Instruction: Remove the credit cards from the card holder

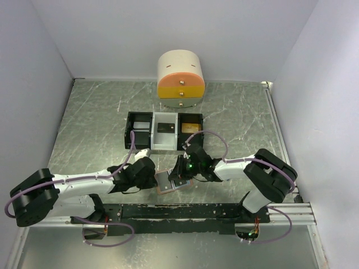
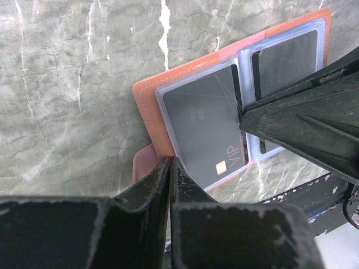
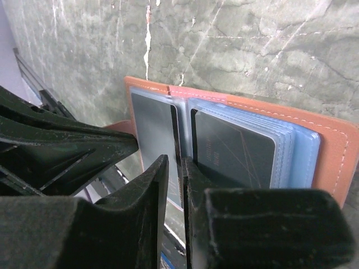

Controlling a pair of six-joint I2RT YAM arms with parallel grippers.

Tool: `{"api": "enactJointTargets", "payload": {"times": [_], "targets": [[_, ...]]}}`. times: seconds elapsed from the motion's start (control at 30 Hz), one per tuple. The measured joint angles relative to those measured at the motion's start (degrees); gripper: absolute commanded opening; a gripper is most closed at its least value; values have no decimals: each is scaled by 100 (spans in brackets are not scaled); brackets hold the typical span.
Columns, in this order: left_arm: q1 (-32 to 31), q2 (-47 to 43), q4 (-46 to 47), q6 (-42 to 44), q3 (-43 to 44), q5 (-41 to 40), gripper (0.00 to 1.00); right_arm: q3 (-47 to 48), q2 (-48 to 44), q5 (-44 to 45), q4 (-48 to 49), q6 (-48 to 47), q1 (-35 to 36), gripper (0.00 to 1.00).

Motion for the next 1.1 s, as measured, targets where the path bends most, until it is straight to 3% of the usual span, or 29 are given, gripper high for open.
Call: {"api": "enactJointTargets", "payload": {"times": [0.33,0.63,1.1], "targets": [[0,101,66,9,22,11,13,-7,72,-328,87,-39,-92,15],[-28,376,9,50,212,15,10,15,151,-424,81,-136,-138,0],[-90,463,-61,-81,330,-94,8,13,-280,-299,-87,-181,-382,0]]}}
